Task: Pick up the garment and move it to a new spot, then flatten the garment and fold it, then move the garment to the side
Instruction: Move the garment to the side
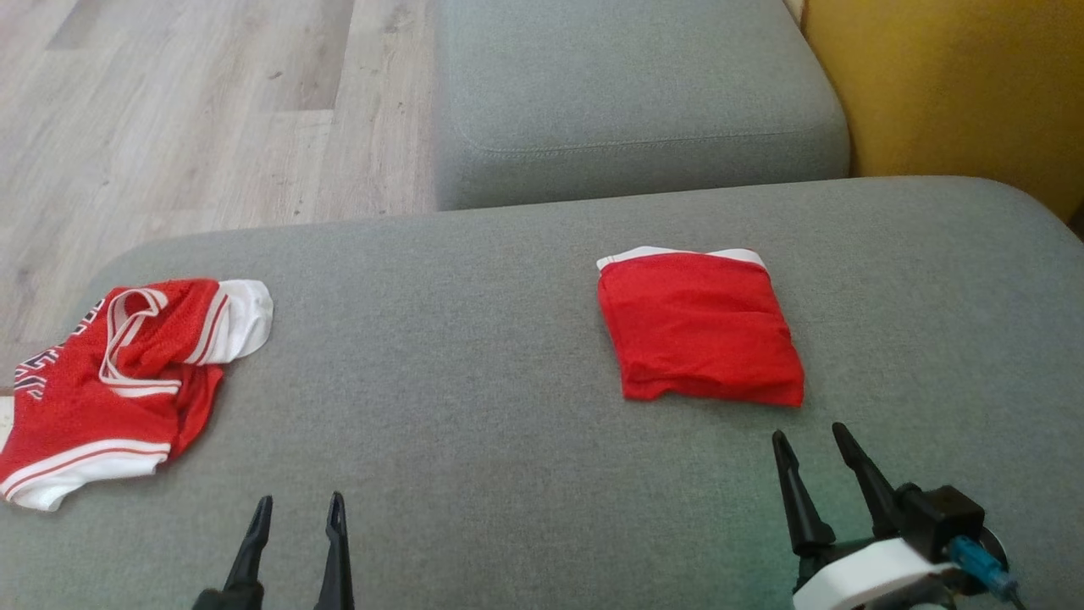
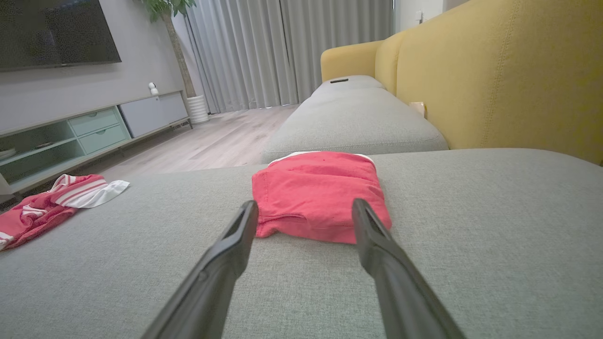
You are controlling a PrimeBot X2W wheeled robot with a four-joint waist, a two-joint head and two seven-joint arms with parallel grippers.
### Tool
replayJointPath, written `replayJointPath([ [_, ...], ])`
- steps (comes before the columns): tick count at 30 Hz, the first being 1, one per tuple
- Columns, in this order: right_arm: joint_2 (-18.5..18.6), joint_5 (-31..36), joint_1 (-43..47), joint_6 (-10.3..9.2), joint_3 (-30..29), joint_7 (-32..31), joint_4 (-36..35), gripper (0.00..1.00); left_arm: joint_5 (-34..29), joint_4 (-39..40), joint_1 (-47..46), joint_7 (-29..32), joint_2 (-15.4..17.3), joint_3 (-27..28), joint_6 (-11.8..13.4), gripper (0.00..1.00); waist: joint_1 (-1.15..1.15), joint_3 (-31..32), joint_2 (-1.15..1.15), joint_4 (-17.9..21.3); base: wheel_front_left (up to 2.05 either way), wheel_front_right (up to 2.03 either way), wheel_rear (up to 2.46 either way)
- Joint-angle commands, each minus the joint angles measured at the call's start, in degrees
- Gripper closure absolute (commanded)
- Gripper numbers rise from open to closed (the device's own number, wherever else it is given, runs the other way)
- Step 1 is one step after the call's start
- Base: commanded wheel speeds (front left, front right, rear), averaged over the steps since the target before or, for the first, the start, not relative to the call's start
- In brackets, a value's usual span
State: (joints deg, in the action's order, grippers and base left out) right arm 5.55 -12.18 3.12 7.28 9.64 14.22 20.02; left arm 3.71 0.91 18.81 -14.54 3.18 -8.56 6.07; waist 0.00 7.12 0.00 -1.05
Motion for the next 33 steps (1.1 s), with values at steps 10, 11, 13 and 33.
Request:
replayJointPath([
  [10,-0.5,0.9,-1.6,0.21,0.3,0.8,-1.0,0.0,0.7,0.9,-2.8,-0.5,-0.3,1.9,0.0,0.0,0.0,-0.1,0.0,-0.6,0.0,0.0,0.0],
  [11,-0.6,1.0,-1.6,0.21,0.3,0.8,-0.9,0.0,0.7,0.9,-2.8,-0.5,-0.3,1.8,0.0,0.0,0.0,-0.1,0.0,-0.7,0.0,0.0,0.0],
  [13,-0.7,1.1,-1.5,0.21,0.3,0.8,-0.9,0.0,0.7,0.8,-2.8,-0.5,-0.3,1.8,0.0,0.0,0.0,-0.1,0.0,-0.7,0.0,0.0,0.0],
  [33,-1.0,1.0,-1.1,0.21,0.3,0.8,-0.4,0.0,0.6,0.7,-2.3,-0.5,-0.3,1.4,-0.1,0.0,0.0,-0.2,0.0,-1.1,0.0,0.0,0.0],
])
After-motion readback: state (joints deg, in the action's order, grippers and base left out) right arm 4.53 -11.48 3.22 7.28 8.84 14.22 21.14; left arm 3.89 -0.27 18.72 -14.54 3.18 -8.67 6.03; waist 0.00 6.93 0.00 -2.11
